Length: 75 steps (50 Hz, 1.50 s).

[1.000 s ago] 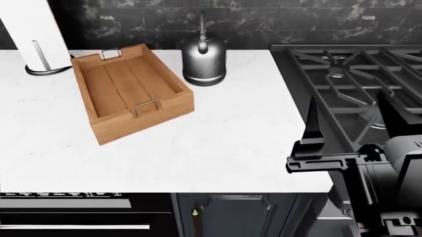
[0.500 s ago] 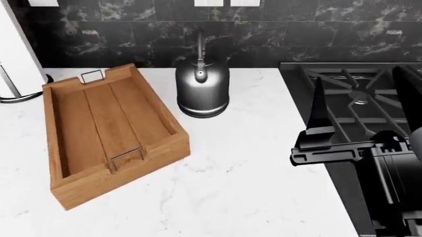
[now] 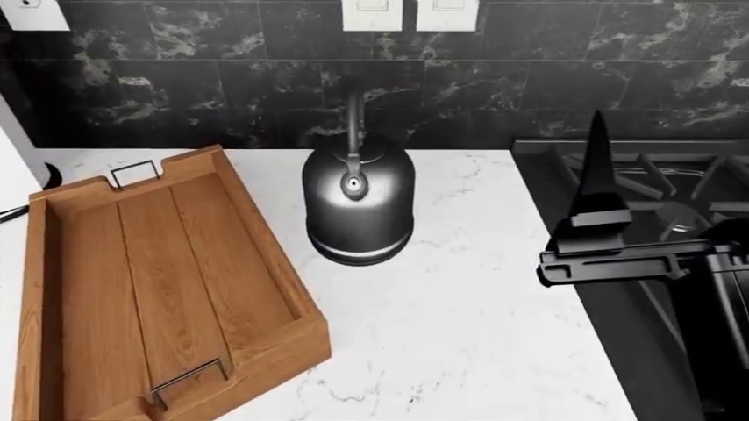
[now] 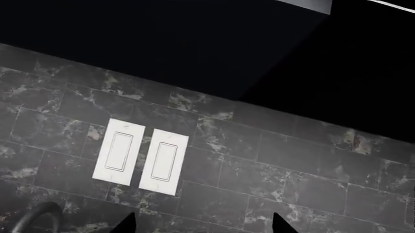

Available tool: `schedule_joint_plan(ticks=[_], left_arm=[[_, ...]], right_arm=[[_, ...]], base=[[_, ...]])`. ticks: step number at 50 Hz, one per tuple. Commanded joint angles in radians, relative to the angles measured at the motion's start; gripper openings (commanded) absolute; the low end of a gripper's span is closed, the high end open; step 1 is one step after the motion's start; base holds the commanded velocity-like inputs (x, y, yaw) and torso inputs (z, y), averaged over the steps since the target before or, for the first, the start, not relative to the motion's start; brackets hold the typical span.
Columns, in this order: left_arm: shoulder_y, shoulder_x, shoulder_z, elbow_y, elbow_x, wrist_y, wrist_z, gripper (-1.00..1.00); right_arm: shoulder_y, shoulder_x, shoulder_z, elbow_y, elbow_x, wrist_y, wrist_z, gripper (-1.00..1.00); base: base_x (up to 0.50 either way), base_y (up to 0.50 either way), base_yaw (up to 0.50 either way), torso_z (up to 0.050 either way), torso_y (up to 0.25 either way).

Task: Pick the kettle from the counter and place it on the tray. Then pick the mug from the cabinet and place it on the tray. Then close the cabinet doors.

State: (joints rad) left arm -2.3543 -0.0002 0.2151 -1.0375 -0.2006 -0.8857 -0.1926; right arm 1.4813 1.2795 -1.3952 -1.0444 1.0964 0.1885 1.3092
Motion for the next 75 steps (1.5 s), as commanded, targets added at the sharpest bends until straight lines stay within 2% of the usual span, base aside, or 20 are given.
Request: schedule_joint_plan(ticks=[1,8,13,22,23,41,46,52,75], left_arm=[[-0.002,0.000,0.010,-0.045,-0.002,0.019,0.004,1.00],[-0.002,0.000,0.056,-0.163,-0.079,0.017,-0.032,1.00],[0.000,0.000,0.163,-0.271,-0.199,0.030,-0.050,1.00],[0.083,0.000,0.074,-0.271,-0.109,-0.011,-0.037,1.00],[0.088,0.000,0.067,-0.271,-0.102,-0.010,-0.036,-1.00],[0.098,-0.001,0.002,-0.271,-0.038,0.003,-0.036,-1.00],[0.075,-0.001,-0.039,-0.271,-0.014,0.157,-0.050,-1.00],[0.030,-0.001,-0.048,-0.271,-0.001,0.235,-0.080,-1.00],[-0.002,0.000,-0.002,-0.261,-0.044,0.236,-0.074,-1.00]], right_arm=[[0.126,0.021,-0.179,0.004,-0.021,-0.065,0.039,1.00],[0.108,0.025,-0.196,0.012,-0.054,-0.085,0.041,1.00],[0.092,0.023,-0.206,0.018,-0.074,-0.098,0.042,1.00],[0.061,0.010,-0.224,0.036,-0.107,-0.117,0.045,1.00],[0.058,0.010,-0.226,0.038,-0.110,-0.120,0.044,1.00],[0.019,0.004,-0.242,0.064,-0.145,-0.153,0.040,1.00],[0.015,-0.001,-0.243,0.067,-0.147,-0.154,0.040,1.00],[0.013,0.002,-0.242,0.061,-0.145,-0.155,0.042,1.00],[0.015,-0.003,-0.239,0.055,-0.137,-0.143,0.050,1.00]], base=[[0.23,0.00,0.00,0.000,0.000],[0.00,0.00,0.00,0.000,0.000],[0.00,0.00,0.00,0.000,0.000],[0.00,0.00,0.00,0.000,0.000],[0.00,0.00,0.00,0.000,0.000],[0.00,0.00,0.00,0.000,0.000],[0.00,0.00,0.00,0.000,0.000],[0.00,0.00,0.00,0.000,0.000],[-0.29,0.00,0.00,0.000,0.000]])
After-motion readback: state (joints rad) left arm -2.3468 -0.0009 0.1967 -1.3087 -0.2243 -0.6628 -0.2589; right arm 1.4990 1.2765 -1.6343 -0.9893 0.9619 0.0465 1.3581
